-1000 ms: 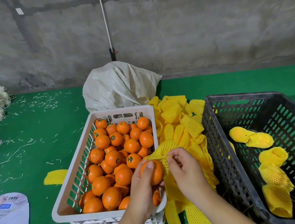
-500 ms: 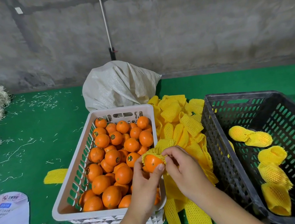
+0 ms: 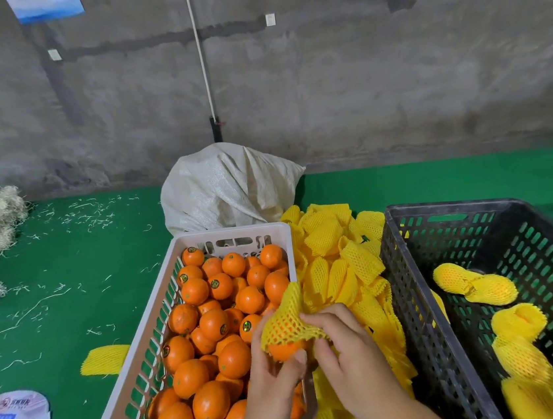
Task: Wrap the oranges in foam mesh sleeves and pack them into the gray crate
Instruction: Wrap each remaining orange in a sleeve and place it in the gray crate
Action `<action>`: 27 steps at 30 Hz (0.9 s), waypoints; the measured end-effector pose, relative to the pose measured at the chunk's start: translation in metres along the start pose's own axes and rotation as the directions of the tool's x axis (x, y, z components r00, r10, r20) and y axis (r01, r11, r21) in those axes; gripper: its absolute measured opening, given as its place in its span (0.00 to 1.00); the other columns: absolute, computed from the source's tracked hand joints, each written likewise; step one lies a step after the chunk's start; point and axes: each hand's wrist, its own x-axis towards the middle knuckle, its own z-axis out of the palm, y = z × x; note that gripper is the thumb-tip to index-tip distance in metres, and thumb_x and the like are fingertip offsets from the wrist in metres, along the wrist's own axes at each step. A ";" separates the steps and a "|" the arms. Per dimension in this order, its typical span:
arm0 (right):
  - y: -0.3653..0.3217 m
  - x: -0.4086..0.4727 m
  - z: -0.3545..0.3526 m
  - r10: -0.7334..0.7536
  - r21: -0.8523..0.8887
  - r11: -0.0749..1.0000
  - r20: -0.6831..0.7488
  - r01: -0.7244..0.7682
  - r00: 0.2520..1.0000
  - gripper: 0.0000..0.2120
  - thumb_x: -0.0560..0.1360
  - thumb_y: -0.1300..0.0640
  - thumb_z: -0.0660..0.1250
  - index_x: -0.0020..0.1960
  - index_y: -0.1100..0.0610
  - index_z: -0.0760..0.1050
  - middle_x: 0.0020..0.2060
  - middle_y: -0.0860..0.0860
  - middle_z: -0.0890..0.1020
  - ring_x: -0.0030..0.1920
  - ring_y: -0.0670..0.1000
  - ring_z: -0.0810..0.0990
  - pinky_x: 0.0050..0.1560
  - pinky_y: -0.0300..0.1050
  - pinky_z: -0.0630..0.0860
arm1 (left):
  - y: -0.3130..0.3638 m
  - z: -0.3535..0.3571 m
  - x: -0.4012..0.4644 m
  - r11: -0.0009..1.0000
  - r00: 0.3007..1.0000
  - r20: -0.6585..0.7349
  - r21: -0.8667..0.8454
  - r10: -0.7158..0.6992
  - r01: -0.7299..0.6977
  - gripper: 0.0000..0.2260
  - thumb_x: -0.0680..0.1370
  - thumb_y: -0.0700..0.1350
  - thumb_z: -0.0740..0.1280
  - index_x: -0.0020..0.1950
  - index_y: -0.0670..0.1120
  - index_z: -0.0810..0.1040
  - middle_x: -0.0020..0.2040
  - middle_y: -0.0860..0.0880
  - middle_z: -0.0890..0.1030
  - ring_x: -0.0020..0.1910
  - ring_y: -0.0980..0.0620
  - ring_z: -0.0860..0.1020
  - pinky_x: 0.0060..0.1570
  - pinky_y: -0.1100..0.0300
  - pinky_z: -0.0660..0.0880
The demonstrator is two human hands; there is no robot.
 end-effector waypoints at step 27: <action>-0.011 0.014 -0.001 0.473 0.554 0.709 0.088 -0.437 0.877 0.25 0.74 0.39 0.71 0.67 0.42 0.66 0.58 0.43 0.77 0.50 0.34 0.79 0.47 0.29 0.75 | 0.029 0.042 0.013 0.941 0.965 -0.113 0.275 0.235 -0.197 0.31 0.71 0.44 0.80 0.71 0.54 0.73 0.64 0.48 0.83 0.62 0.45 0.82 0.63 0.40 0.79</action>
